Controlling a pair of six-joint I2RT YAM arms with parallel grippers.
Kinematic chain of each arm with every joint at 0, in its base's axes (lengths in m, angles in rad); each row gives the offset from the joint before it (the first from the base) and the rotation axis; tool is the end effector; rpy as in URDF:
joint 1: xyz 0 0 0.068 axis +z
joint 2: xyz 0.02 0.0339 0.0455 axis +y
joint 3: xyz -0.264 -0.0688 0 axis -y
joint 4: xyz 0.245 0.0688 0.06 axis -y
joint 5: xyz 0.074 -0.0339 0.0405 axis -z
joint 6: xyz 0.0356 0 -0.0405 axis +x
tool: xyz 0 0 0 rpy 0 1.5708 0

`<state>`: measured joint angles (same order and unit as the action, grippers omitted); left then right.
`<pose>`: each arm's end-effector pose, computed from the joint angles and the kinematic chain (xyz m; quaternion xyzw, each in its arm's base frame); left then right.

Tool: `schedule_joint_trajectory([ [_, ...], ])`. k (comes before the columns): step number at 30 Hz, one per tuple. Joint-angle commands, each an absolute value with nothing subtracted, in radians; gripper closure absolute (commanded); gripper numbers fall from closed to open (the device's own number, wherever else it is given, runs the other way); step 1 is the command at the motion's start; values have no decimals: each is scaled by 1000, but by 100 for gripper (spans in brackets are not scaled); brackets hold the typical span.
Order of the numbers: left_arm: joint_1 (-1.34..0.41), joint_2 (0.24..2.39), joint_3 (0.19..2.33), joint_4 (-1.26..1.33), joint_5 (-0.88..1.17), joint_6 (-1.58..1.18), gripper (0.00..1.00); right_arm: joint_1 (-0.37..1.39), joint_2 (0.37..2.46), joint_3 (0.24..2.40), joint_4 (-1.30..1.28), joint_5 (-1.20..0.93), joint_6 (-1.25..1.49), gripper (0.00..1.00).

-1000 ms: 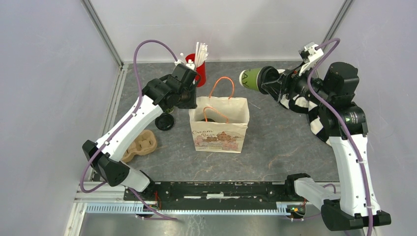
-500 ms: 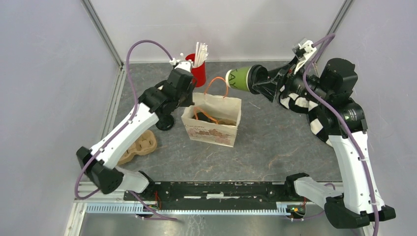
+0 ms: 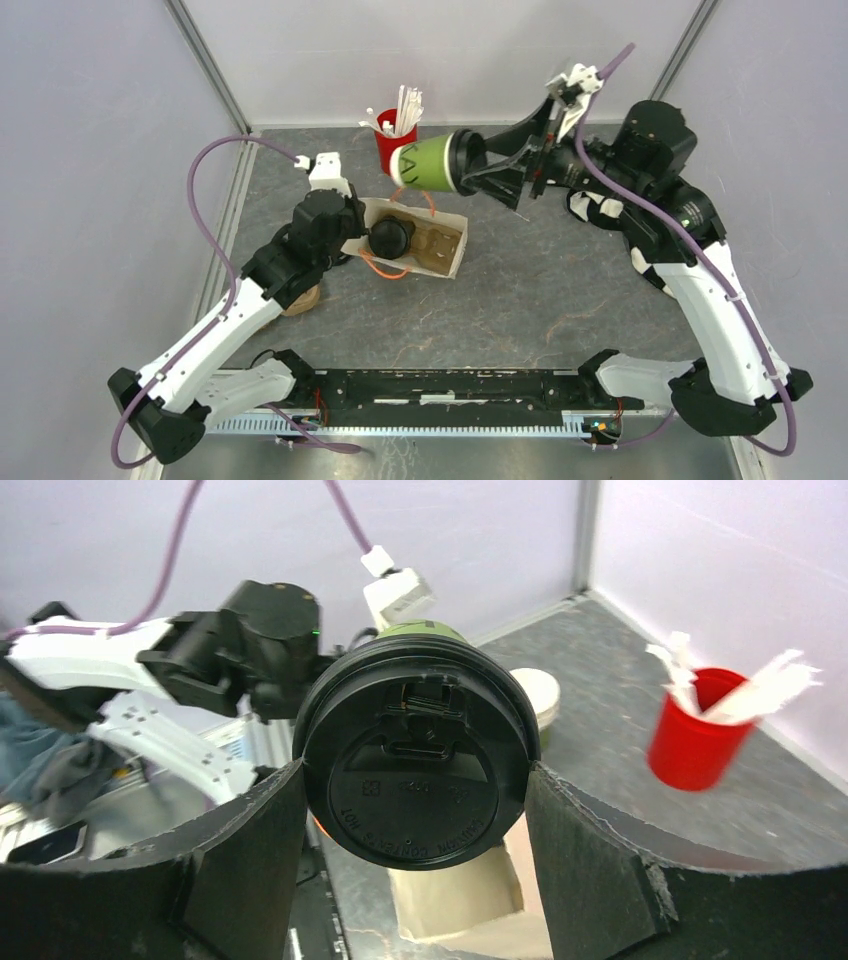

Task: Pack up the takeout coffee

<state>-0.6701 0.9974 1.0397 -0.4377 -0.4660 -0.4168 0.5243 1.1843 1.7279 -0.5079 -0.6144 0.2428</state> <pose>0.1797 -0.1220 0.3648 -0.0247 0.8194 -0.1145 0.5611 0.1647 0.1190 0.5398 -0.3083 0.6248 0.4514 0.5575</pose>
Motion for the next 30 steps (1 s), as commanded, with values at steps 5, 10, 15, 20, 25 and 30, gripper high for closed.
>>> schedule_joint_trajectory([
  [5,-672,821,868,-201,-496,-472,98,799,1226,1794,-535,-468,182,90],
  [10,-672,767,822,-183,-486,-481,98,882,1208,1773,-577,-470,114,90],
  [15,-672,750,807,-203,-465,-508,98,942,1192,1766,-665,-457,34,90],
  [20,-672,753,814,-233,-462,-523,98,969,1147,1712,-721,-464,-39,90],
  [25,-672,754,815,-240,-469,-514,98,980,1115,1693,-815,-414,-104,90],
  [30,-672,767,826,-243,-463,-518,98,1007,1168,1743,-972,-343,-167,90],
])
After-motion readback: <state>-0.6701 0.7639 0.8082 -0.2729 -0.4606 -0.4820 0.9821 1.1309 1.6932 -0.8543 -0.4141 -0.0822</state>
